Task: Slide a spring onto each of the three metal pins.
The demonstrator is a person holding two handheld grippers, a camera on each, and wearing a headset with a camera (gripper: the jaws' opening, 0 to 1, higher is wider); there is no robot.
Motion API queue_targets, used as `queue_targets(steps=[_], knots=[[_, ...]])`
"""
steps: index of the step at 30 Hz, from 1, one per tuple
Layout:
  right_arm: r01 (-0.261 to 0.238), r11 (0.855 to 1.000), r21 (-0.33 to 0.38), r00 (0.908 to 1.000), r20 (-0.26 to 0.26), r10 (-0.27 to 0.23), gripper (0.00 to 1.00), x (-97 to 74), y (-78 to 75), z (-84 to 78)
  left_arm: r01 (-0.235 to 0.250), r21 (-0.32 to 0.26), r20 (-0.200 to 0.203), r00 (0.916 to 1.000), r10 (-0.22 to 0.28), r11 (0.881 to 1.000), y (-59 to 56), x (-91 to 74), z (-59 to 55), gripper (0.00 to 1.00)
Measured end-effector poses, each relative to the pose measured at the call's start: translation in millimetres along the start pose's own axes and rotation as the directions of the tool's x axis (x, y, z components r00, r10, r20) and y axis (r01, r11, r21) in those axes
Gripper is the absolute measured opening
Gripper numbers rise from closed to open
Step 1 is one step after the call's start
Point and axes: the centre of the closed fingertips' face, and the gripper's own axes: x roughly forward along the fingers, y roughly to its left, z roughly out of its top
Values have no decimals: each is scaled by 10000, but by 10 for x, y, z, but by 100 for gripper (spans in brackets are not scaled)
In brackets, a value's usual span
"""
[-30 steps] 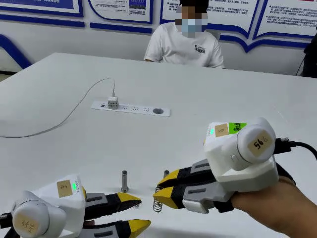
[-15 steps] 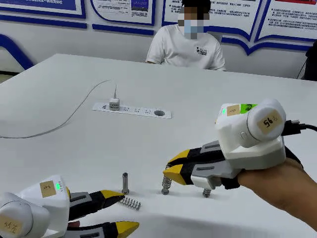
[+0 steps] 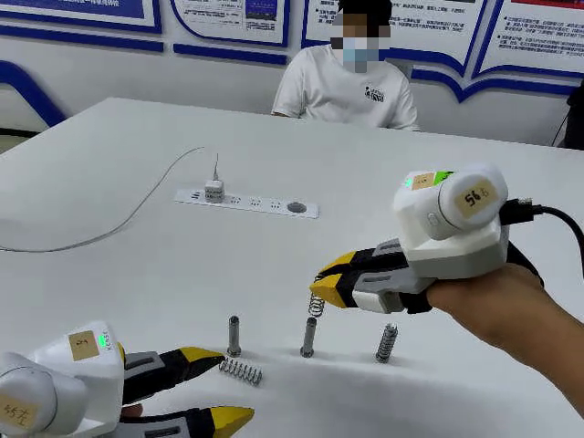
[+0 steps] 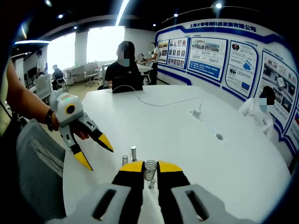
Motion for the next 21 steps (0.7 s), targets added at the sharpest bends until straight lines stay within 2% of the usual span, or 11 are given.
queue_targets(steps=[10,21], knots=[[19,9996,264,9997,-260,-12,11,119,-66,-124,-103,-78,-38,9999,103,9999,19,-19,-36,43],[26,9995,300,9992,-406,-14,12,183,-86,-192,-167,-110,-37,9999,167,9998,39,-26,-36,44]])
